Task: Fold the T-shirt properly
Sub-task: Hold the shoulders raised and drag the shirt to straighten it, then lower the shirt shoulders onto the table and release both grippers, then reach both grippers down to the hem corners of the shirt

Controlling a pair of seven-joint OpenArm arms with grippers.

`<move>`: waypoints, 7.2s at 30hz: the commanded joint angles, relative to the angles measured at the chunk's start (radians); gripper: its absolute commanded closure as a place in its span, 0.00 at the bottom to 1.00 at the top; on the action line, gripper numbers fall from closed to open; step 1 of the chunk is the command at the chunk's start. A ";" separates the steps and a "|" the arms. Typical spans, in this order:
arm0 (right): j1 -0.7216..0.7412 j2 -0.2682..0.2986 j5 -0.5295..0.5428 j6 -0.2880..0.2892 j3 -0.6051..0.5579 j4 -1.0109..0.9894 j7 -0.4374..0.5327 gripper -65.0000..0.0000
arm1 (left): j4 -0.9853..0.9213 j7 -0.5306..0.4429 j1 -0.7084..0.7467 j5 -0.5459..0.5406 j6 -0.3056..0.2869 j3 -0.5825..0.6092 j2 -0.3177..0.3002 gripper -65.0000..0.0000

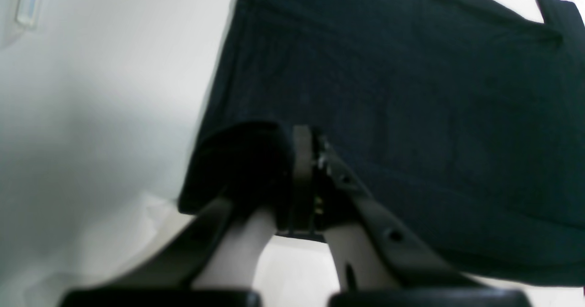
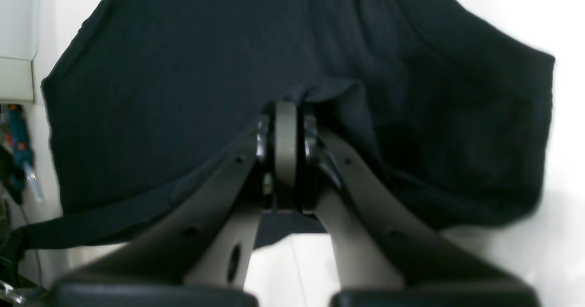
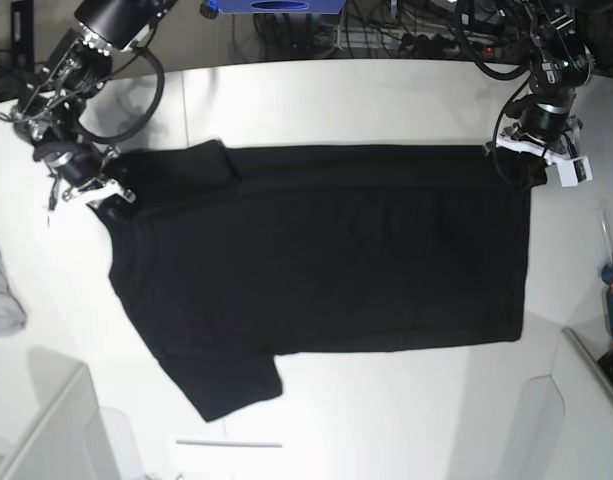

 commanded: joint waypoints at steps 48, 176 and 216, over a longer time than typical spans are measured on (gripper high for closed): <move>0.129 0.048 -0.047 -0.144 -0.097 -0.117 0.165 0.55 | -0.171 -0.022 -0.182 0.009 0.064 0.032 -0.060 0.39; -0.374 -0.070 0.010 -0.263 0.056 0.062 0.332 1.00 | -0.187 -0.022 0.197 0.009 -0.042 -0.080 -0.043 1.00; -0.173 0.123 0.019 -0.261 0.021 0.038 0.340 0.54 | -0.087 -0.020 0.092 0.015 -0.042 -0.275 -0.071 0.81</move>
